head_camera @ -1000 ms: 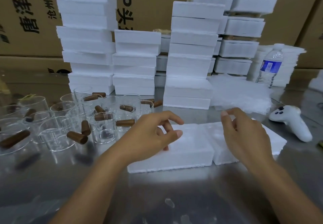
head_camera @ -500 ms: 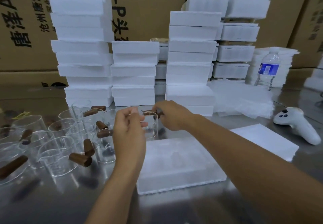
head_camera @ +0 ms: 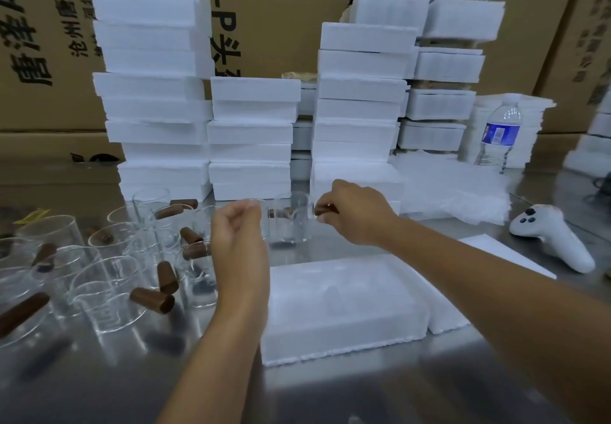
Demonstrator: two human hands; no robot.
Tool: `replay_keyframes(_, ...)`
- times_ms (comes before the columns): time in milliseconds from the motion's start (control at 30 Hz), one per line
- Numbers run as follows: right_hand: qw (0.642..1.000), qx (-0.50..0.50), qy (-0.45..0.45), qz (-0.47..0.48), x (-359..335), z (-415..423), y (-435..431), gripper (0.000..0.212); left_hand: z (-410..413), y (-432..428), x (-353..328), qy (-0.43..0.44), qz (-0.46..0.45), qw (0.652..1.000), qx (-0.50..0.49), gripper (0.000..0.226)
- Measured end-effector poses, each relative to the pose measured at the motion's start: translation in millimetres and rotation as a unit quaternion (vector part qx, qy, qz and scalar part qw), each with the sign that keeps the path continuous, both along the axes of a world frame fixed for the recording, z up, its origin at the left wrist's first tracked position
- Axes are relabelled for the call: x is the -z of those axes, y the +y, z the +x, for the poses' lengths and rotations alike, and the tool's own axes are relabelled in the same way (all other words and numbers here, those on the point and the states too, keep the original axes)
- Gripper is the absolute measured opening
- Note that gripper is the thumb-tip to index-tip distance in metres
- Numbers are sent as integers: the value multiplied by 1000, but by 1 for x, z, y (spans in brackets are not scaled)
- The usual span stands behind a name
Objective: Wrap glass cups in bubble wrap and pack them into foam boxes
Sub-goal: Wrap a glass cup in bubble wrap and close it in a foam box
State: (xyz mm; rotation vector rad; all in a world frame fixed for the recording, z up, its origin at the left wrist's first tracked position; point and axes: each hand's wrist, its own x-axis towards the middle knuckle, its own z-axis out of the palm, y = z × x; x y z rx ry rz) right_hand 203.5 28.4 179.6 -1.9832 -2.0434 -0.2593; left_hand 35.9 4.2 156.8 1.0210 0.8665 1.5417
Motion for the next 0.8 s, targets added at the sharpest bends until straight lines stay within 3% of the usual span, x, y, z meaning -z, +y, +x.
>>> replay_keyframes(133,980,-60,186,39,-22,5,-27,19,-1,2,3,18,26,997,70,60)
replay_keyframes(267,964,-147,220,-8,-34,3,-65,15,0,1,0,-40,34,972,231,91)
replay_keyframes(300,964,-159,211,-13,-34,3,-73,16,1,1,0,-55,23,964,259,88)
replay_keyframes(433,962,-158,221,-6,-28,5,-89,16,3,-5,1,-54,7,949,310,28)
replay_keyframes(600,954,-65,291,37,-29,49,-75,20,2,-2,1,-85,-18,961,263,42)
replay_keyframes(700,963,81,239,94,-25,113,-54,17,-3,0,0,-118,-7,961,250,38)
replay_keyframes(800,949,225,194,101,-5,177,-50,24,-3,2,1,-131,0,961,244,39)
